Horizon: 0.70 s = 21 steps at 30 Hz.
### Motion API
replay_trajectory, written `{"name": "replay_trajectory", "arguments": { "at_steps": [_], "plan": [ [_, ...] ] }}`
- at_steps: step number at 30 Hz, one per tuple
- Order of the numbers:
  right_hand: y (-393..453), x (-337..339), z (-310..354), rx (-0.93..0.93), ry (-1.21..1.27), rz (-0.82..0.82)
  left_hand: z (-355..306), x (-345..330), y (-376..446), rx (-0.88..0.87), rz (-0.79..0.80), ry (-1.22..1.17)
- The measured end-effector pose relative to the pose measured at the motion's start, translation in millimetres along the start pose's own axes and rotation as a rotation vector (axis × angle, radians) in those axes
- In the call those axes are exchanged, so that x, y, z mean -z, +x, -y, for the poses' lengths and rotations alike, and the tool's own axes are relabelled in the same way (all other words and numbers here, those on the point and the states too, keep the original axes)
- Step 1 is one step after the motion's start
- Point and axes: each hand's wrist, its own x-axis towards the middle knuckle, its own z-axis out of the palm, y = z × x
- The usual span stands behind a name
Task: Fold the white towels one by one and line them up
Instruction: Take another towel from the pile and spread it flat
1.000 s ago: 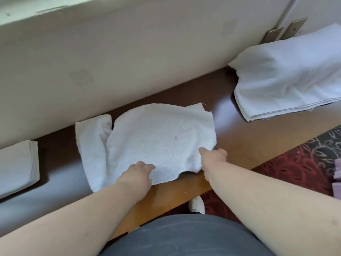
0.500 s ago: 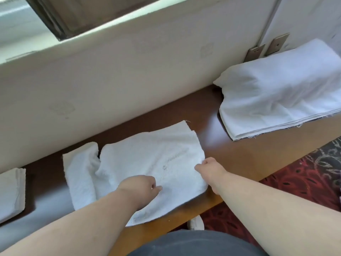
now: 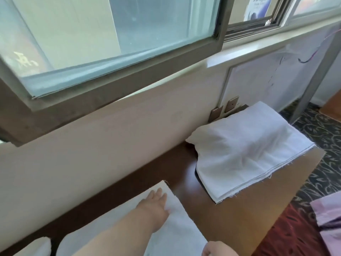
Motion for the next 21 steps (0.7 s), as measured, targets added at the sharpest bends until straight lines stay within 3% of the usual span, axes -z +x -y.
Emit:
{"name": "replay_trajectory", "arguments": {
  "at_steps": [5, 8, 11, 15, 16, 21],
  "plan": [
    [21, 19, -15, -0.011, -0.275, -0.088, -6, 13, 29, 0.052, -0.019, -0.029],
    [9, 23, -13, 0.018, -0.177, -0.211, -8, 22, 45, 0.073, -0.034, -0.026],
    [-4, 30, -4, 0.059, -0.396, -0.248, -14, 32, 48, 0.087, -0.085, 0.004],
    [-16, 10, 8, 0.253, -0.586, -0.209, -28, 15, 28, 0.058, -0.460, 0.074],
    [-16, 2, 6, 0.281, -0.635, -0.171, -32, 1, 22, 0.048, -0.492, 0.080],
    [-3, -17, -13, 0.219, -0.665, -0.041, -50, -27, 21, 0.105, -0.223, 0.035]
  ]
}}
